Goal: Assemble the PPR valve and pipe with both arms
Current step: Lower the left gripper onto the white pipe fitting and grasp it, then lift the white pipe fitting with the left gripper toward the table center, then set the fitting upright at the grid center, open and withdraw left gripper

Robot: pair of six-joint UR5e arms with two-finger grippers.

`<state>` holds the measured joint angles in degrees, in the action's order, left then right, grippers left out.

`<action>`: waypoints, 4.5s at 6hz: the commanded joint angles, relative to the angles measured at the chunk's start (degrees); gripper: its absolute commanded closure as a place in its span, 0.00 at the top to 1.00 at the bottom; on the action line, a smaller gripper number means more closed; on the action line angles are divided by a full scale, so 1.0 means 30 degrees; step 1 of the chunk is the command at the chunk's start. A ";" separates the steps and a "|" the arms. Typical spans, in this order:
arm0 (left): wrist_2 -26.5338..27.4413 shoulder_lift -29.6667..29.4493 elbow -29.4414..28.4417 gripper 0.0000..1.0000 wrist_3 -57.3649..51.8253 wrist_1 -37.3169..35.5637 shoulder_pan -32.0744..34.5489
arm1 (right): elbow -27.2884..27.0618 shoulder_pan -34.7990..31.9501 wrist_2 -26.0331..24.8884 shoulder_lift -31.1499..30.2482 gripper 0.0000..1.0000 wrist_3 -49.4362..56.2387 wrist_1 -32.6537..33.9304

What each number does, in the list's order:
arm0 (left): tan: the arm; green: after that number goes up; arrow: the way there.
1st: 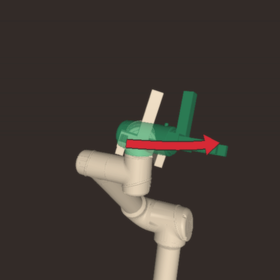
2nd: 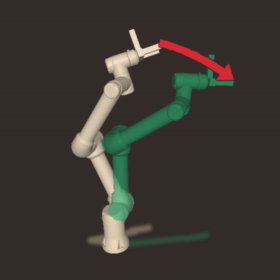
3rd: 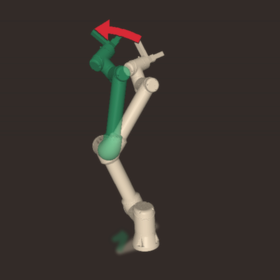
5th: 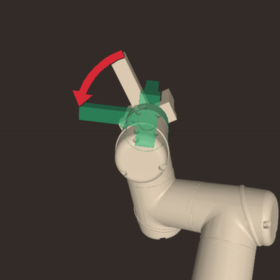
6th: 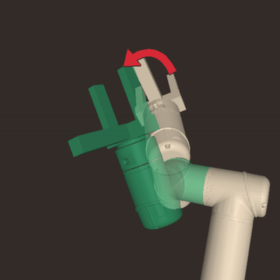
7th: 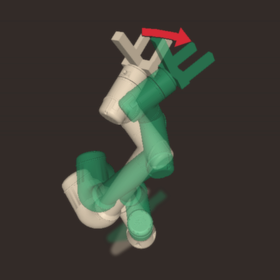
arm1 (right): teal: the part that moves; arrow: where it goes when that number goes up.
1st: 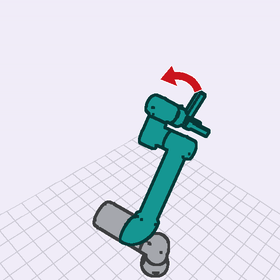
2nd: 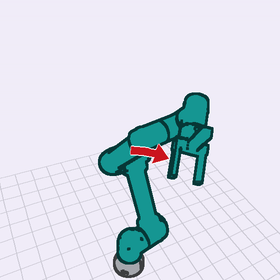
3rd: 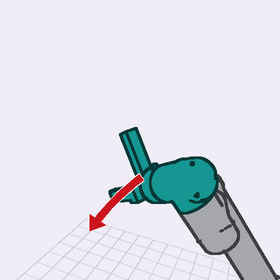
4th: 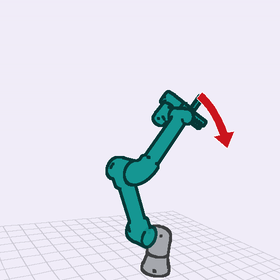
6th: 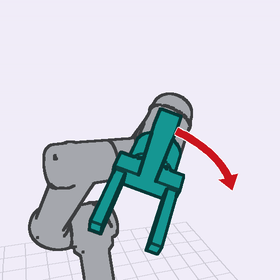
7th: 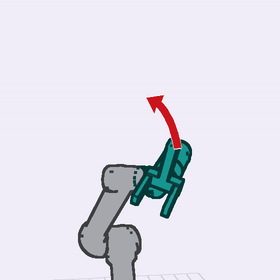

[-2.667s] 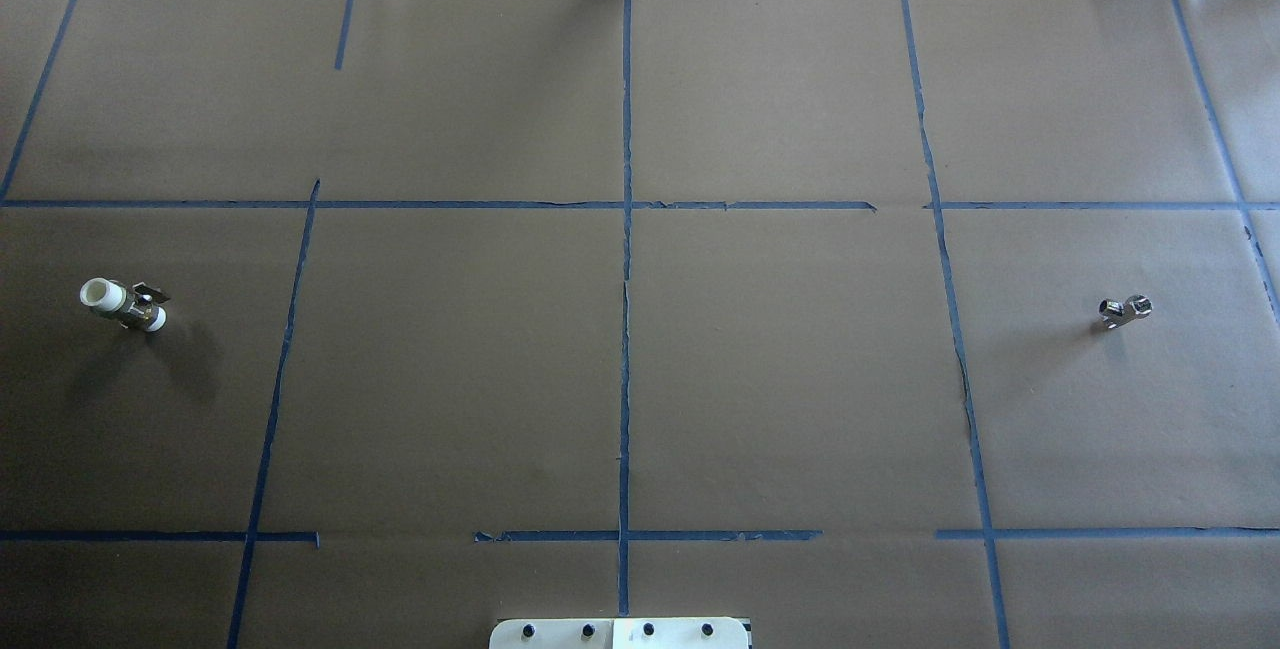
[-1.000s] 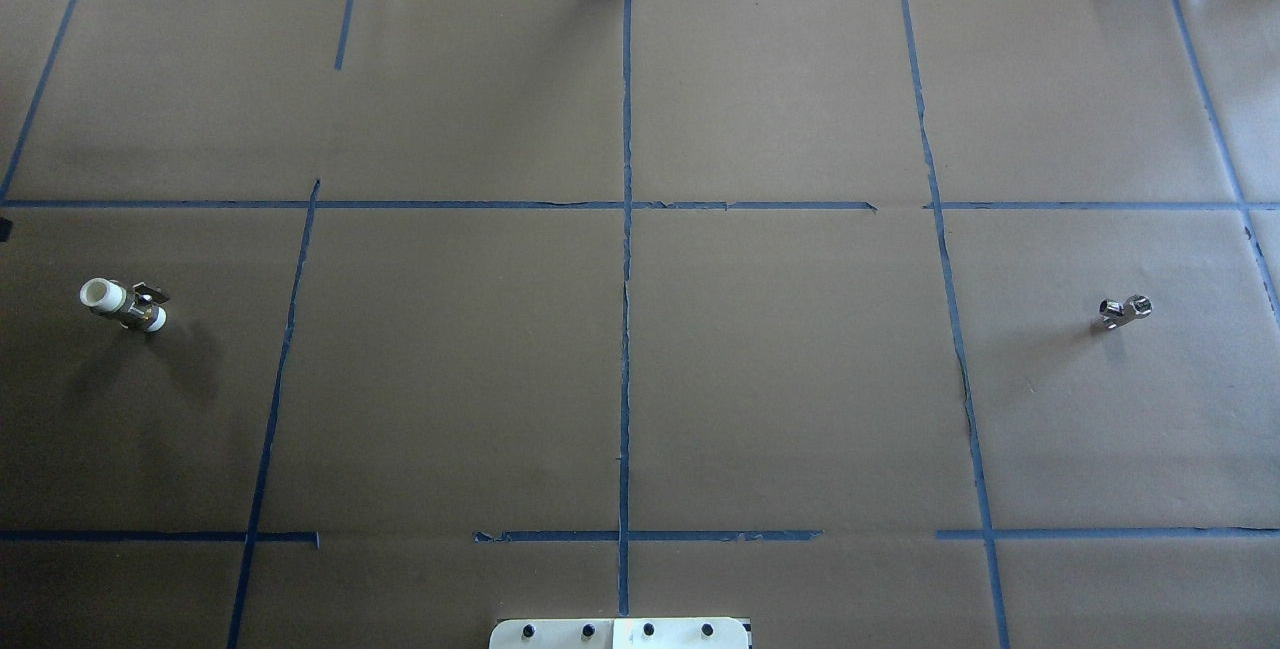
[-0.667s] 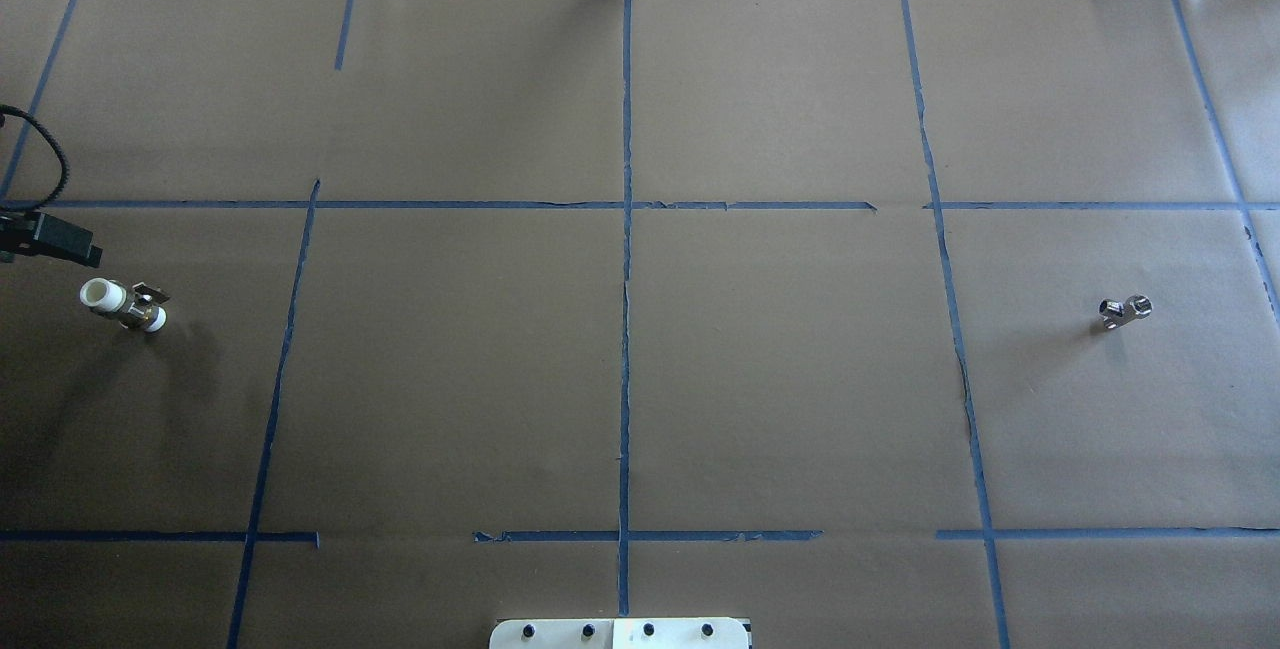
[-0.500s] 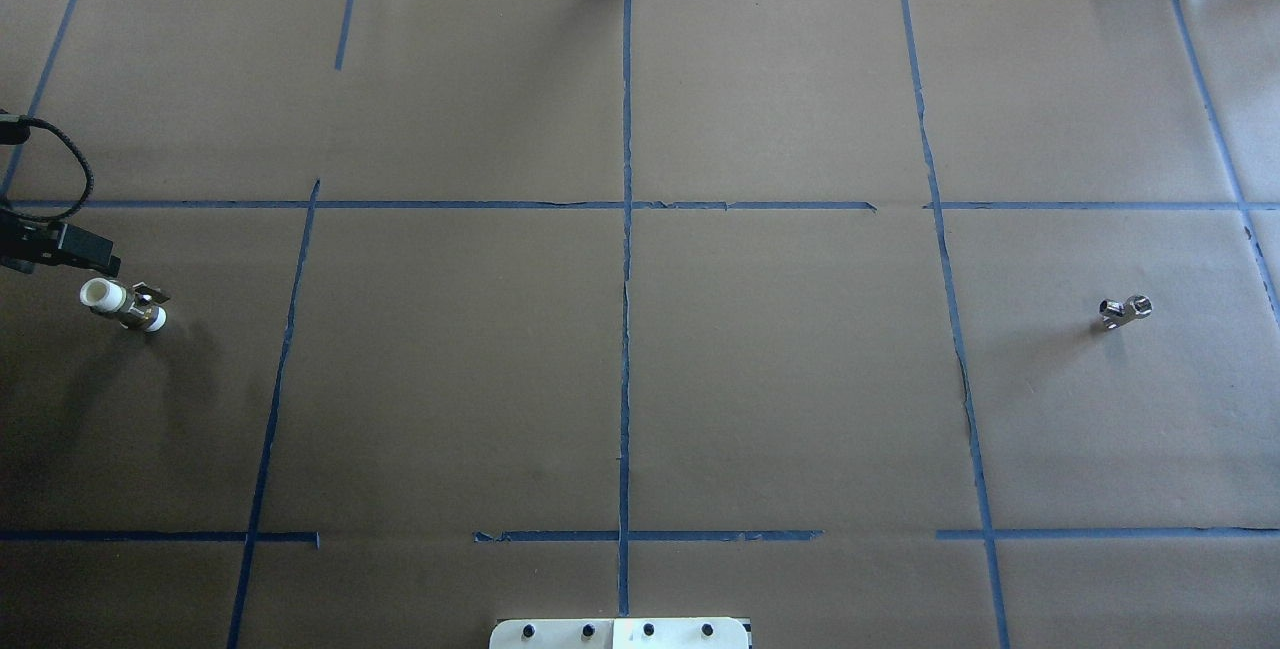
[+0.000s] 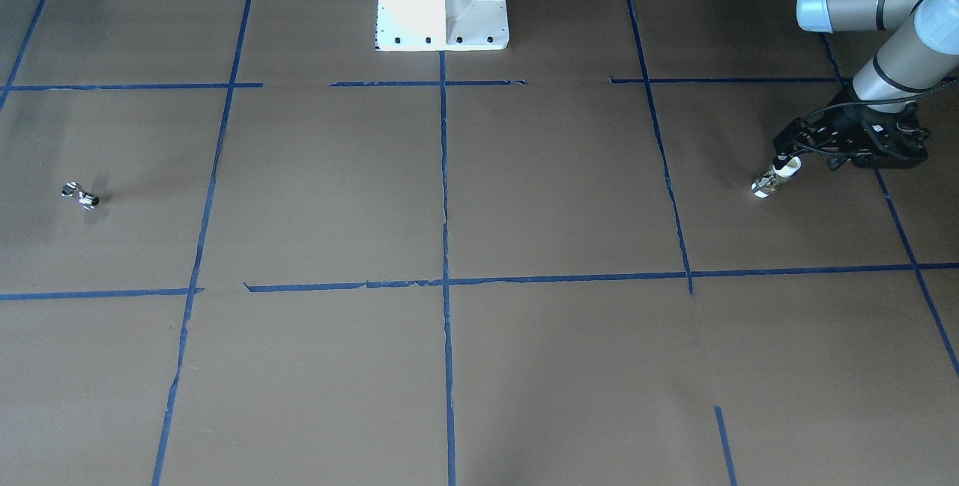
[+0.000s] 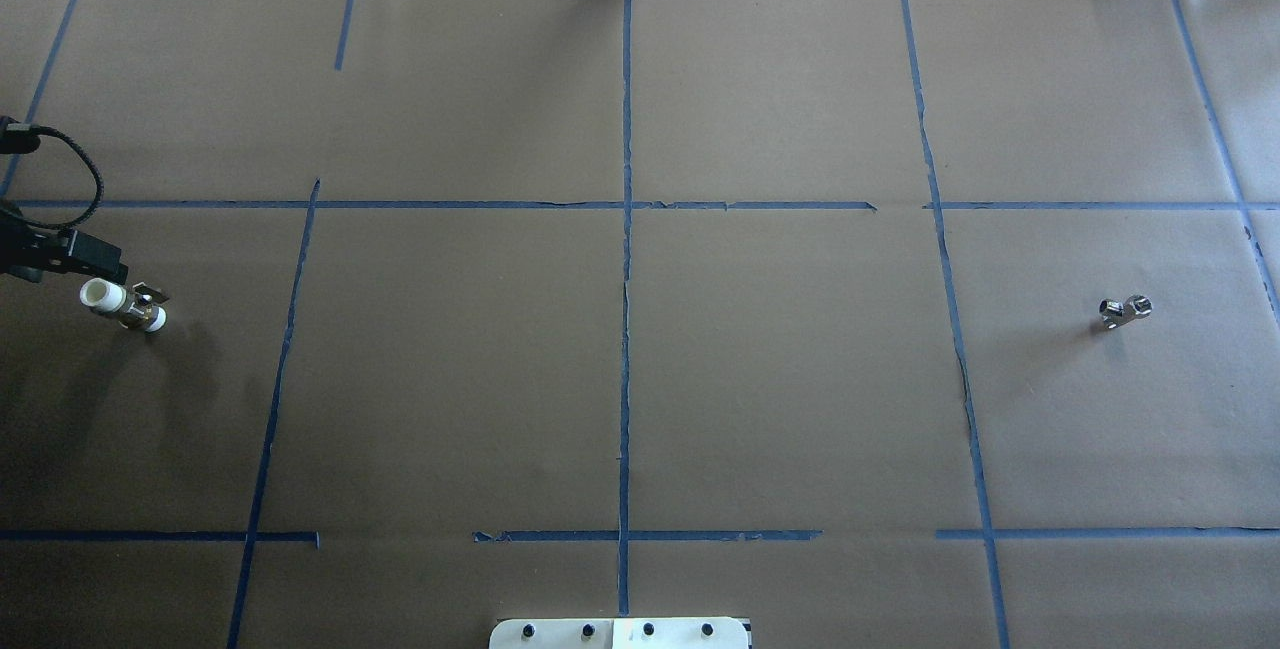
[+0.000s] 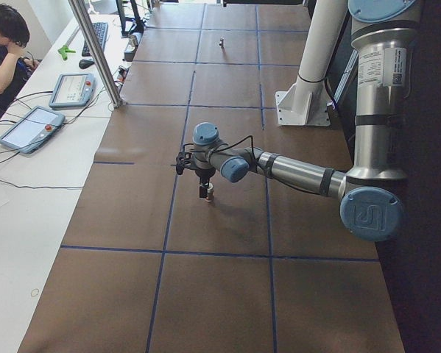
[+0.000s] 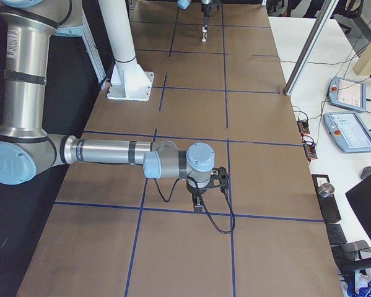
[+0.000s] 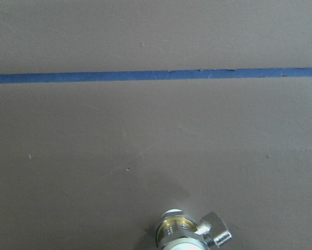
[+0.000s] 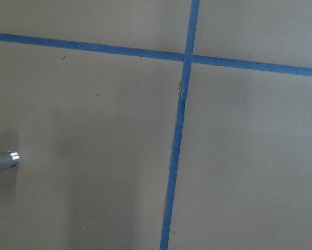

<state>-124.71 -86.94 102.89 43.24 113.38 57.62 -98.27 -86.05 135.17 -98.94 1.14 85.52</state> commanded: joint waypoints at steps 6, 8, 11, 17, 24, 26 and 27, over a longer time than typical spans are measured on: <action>-0.0149 -0.0025 0.0011 0.20 -0.0118 -0.0175 -0.0456 | 0.0003 0.0001 0.0002 -0.0009 1.00 -0.0001 0.0000; -0.0207 -0.0025 0.0418 0.00 -0.0059 -0.0262 -0.0427 | -0.0026 0.0001 0.0002 -0.0009 1.00 -0.0001 0.0000; -0.0911 -0.4309 0.2496 0.00 0.0613 -0.6182 -0.0426 | -0.0026 0.0001 0.0002 -0.0009 1.00 -0.0001 0.0000; 0.4525 -1.8813 -0.4856 0.00 0.8664 -1.0256 -0.8474 | 0.0062 0.0001 -0.0028 -0.0009 1.00 -0.0001 0.0030; 0.5301 -1.8775 -0.6082 0.06 0.8583 -0.9199 -0.9479 | 0.0179 0.0001 -0.0027 -0.0009 1.00 0.0029 0.0030; 0.5301 -1.8775 -0.5937 1.00 0.8671 -0.9198 -0.9450 | 0.0179 0.0001 -0.0027 -0.0009 1.00 0.0029 0.0030; 0.5301 -1.8775 -0.5559 1.00 0.8729 -0.9315 -0.9392 | 0.0237 0.0001 -0.0028 -0.0009 1.00 0.0029 0.0030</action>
<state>-108.81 -143.26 85.36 69.30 85.69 29.31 -97.66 -86.05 135.11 -98.96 1.23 85.61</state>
